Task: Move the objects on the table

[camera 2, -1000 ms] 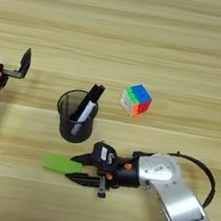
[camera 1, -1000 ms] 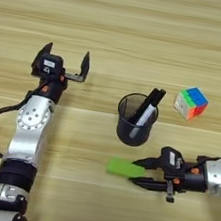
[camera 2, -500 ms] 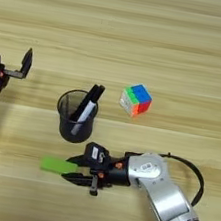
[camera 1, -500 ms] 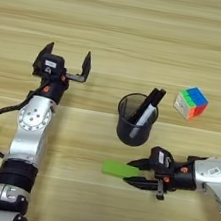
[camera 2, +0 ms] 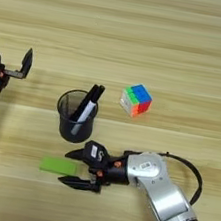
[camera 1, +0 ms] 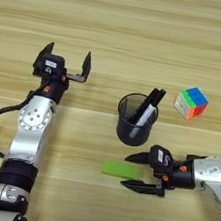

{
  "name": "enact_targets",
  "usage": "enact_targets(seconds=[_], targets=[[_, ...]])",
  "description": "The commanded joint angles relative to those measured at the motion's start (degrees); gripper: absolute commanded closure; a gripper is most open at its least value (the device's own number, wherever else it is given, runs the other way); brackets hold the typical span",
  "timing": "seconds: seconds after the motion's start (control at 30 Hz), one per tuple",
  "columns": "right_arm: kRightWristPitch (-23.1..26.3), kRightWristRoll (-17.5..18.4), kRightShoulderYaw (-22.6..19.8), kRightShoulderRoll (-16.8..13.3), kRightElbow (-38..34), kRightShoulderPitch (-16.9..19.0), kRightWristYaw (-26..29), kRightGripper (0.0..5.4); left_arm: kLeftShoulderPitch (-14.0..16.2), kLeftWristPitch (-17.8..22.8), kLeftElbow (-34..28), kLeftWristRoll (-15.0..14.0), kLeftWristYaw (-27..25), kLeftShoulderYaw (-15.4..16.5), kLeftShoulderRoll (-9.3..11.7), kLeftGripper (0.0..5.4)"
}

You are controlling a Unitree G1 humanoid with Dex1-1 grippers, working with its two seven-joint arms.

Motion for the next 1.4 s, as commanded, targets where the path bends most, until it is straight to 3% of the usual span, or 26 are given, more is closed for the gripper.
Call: enact_targets(seconds=[0.03, 0.47, 0.57, 0.77, 1.0, 1.2, 1.4], targets=[[0.39, 2.56, -2.31, -0.06, -2.64, -0.87, 0.20, 1.95, 0.15, -0.57, -0.19, 0.92, 0.38, -0.35, -0.07, 0.00], [3.79, 11.74, -9.27, -1.14, -9.41, -0.54, 0.26, 0.62, 0.02, -0.78, 0.10, 1.00, 0.42, -0.37, -0.09, 0.00], [5.26, 15.50, -11.86, -1.27, -11.22, -0.68, 0.23, 0.24, -0.15, -0.87, 0.45, 0.98, 0.42, -0.32, -0.03, 0.00], [6.57, 20.07, -15.86, -0.80, -13.02, -1.25, -0.94, 0.02, -0.35, -1.08, 0.88, 0.99, 0.41, -0.27, 0.06, 0.00], [5.86, 20.37, -18.62, 0.96, -11.85, -2.94, -4.91, 0.02, -0.62, -1.33, 1.51, 0.99, 0.41, -0.25, 0.08, 0.00], [4.65, 19.68, -21.87, 6.07, -8.39, -6.86, -13.44, 0.02, -0.78, -1.48, 1.85, 1.00, 0.48, -0.31, 0.05, 0.00], [5.10, 17.50, -23.73, 8.83, -4.75, -9.94, -21.43, 0.02, -0.90, -1.66, 2.14, 0.97, 0.51, -0.35, 0.10, 0.00]])
